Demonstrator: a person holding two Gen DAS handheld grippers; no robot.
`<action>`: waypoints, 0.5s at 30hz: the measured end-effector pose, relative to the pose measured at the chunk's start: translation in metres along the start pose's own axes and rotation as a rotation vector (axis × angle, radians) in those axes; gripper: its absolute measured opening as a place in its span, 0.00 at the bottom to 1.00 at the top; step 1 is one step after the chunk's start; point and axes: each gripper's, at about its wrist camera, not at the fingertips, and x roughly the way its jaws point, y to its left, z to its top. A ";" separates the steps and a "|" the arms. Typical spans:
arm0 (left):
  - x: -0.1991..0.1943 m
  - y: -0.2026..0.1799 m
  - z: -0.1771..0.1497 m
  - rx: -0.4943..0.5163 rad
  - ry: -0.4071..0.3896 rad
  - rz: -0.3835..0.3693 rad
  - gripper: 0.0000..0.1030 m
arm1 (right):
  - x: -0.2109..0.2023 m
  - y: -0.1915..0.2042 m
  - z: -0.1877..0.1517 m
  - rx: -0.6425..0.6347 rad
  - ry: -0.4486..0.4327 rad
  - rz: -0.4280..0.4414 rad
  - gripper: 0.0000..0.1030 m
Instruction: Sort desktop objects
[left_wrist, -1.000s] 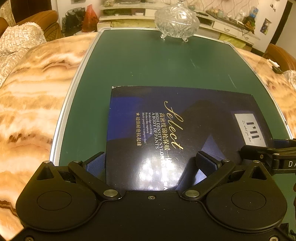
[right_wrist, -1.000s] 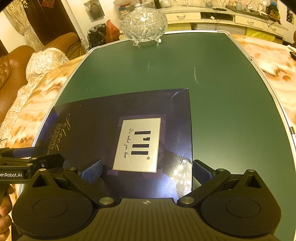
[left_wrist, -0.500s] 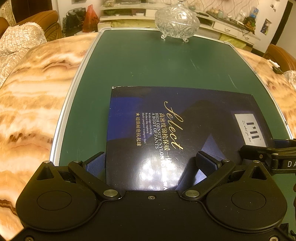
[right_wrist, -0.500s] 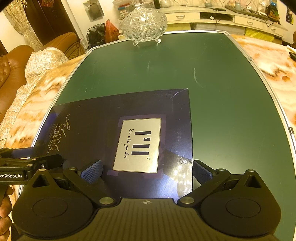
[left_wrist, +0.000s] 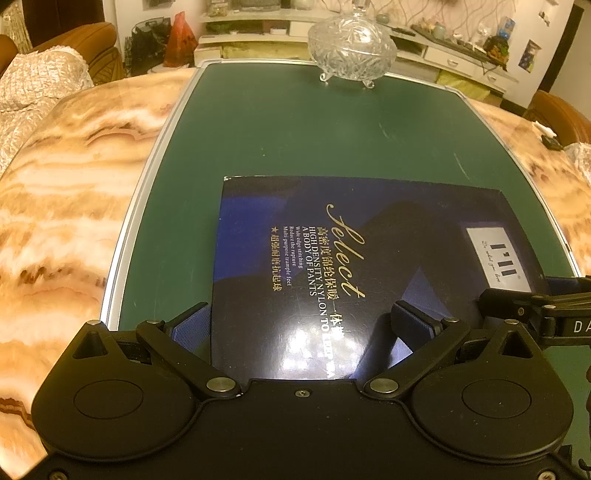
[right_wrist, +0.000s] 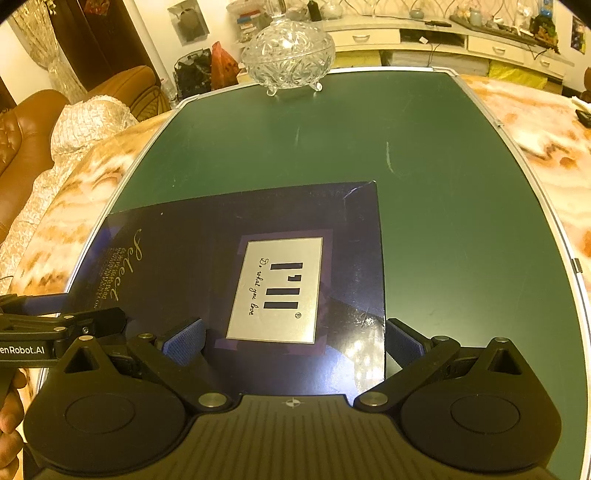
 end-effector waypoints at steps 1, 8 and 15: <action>0.000 0.000 0.000 0.001 0.000 0.000 1.00 | 0.000 0.000 0.000 -0.001 0.000 -0.001 1.00; -0.002 0.000 -0.001 0.001 -0.003 0.000 1.00 | -0.003 0.003 -0.001 -0.007 -0.004 -0.004 1.00; -0.006 -0.001 -0.001 0.002 -0.009 0.000 1.00 | -0.007 0.005 0.000 -0.011 -0.009 -0.006 1.00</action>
